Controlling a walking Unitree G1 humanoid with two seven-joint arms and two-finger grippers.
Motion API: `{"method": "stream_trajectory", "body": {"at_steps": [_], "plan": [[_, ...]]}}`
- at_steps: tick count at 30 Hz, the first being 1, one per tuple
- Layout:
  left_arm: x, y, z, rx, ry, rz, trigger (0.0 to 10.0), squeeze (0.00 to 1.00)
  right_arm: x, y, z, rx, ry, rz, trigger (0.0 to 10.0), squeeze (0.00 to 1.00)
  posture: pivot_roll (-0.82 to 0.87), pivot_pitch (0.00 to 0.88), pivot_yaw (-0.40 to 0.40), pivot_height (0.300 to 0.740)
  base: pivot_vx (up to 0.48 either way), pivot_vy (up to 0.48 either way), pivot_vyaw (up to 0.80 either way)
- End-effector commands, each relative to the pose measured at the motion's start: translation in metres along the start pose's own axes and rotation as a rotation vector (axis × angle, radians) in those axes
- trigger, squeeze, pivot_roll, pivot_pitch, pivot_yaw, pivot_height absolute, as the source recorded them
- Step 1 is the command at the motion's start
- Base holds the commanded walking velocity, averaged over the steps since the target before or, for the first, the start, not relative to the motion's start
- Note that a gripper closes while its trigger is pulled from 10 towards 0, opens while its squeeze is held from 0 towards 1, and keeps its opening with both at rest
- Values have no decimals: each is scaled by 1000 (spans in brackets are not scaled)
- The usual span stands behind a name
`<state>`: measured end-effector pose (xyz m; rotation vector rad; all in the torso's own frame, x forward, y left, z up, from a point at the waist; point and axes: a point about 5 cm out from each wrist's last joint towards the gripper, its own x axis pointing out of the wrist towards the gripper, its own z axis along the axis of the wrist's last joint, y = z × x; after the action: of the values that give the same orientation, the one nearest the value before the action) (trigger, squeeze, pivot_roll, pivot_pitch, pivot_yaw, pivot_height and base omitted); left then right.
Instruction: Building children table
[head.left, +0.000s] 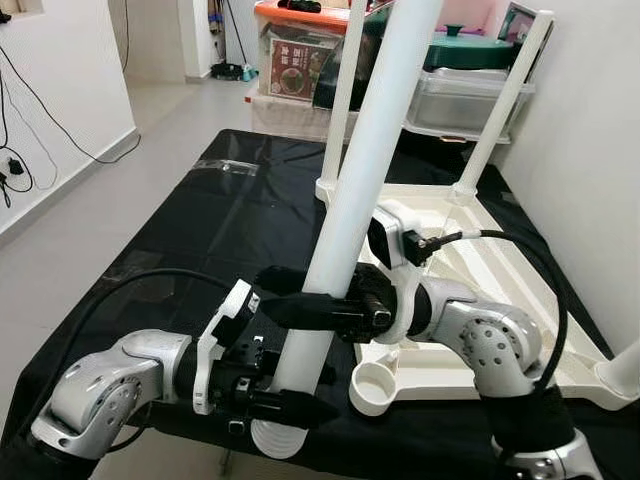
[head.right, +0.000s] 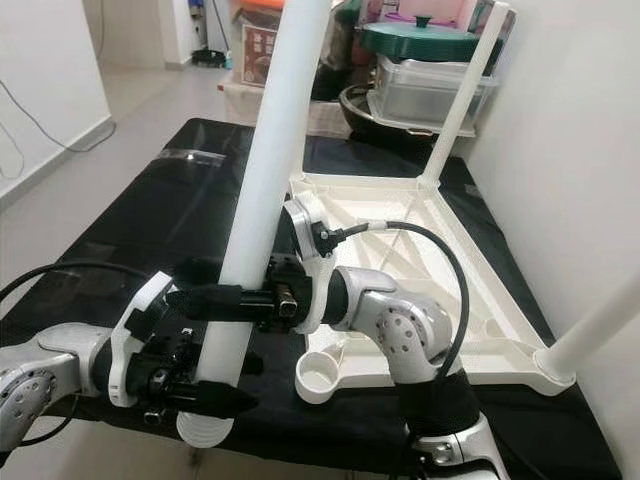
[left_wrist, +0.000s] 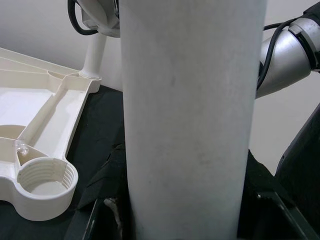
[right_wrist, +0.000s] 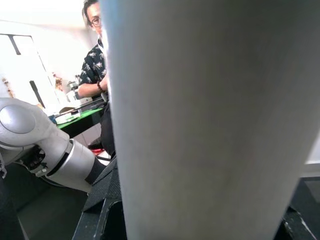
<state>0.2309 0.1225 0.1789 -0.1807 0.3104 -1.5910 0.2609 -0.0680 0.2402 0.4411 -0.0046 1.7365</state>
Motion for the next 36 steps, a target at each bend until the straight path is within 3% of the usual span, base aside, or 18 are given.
{"method": "stream_trajectory", "body": {"at_steps": [1, 8, 9, 10, 11, 12, 13, 14, 19, 20, 22, 23, 26, 27, 30, 31, 36], "plan": [[-2, 2, -1, 8, 16, 15, 0, 0, 5, 3, -3, -5, 10, 22, 0, 0, 104, 0, -98, 740, 0, 0, 0], [-4, 4, -1, 28, 16, 40, 0, 0, 4, 2, -1, -37, -2, -18, 0, 0, 107, 0, -99, 740, 0, 0, 0], [-5, 5, -1, 33, 13, 51, 0, 0, 3, 1, -1, -66, 13, -47, 7725, 0, 106, 0, -99, 740, 0, 0, 0], [-5, 5, -1, 33, 13, 51, 0, 0, 3, 1, -1, -66, 13, -47, 7725, 0, 106, 0, -99, 740, 0, 0, 0], [-5, 5, -1, 36, 12, 58, 39, 0, 2, 0, -1, -86, 24, -66, 10000, 0, 106, 0, -99, 740, 0, 0, 0], [-6, 6, -1, 37, 10, 64, 39, 0, 1, -4, -1, -81, 25, -112, 10000, 0, 106, 0, -99, 740, 0, 0, 0], [-7, 6, -1, 38, 9, 71, 1373, 0, -1, -7, 0, -79, 22, -150, 10000, 682, 107, 0, -101, 740, 0, 0, 0], [-7, 7, -1, 38, 9, 75, 2235, 0, -3, -10, 0, -65, 21, -185, 10000, 1000, 107, 0, -101, 740, 0, 0, 0], [-9, 7, -2, 41, 8, 89, 3686, 0, -7, -13, 1, -79, 22, -239, 10000, 1000, 107, 0, -101, 740, 0, 0, 0], [-12, 12, 2, 59, -14, 148, 4275, 0, -13, -20, 7, -130, -16, -379, 10000, 0, 106, 0, -102, 740, 0, 0, 0], [-13, 15, 4, 68, -28, 182, 4275, 0, -15, -24, 10, -142, -50, -453, 10000, 0, 104, 0, -101, 740, 0, 0, 0], [-14, 17, 5, 74, -38, 203, 6314, 0, -16, -26, 12, -144, -74, -494, 10000, 0, 102, 0, -100, 740, 0, 0, 0], [-15, 23, 7, 94, -61, 278, 6314, 0, -21, -31, 14, -141, -97, -593, 10000, 0, 102, 0, -100, 740, 0, 0, 0], [-14, 30, 7, 123, -62, 355, 5922, 0, -24, -34, 12, -115, -128, -680, 10000, 0, 95, 0, -101, 740, 0, 0, 0], [-13, 35, 6, 149, -55, 416, 5922, 0, -26, -36, 10, -79, -161, -750, 10000, 0, 95, 0, -101, 740, 0, 0, 0], [-11, 39, 5, 170, -40, 454, 10000, 0, -26, -37, 6, -37, -185, -795, 10000, 0, 92, 0, -103, 740, 0, 0, 0], [-4, 43, -1, 225, 25, 495, 10000, 0, -22, -37, -12, 71, -192, -874, 10000, 0, 85, 0, -98, 740, 0, 0, 0]]}}
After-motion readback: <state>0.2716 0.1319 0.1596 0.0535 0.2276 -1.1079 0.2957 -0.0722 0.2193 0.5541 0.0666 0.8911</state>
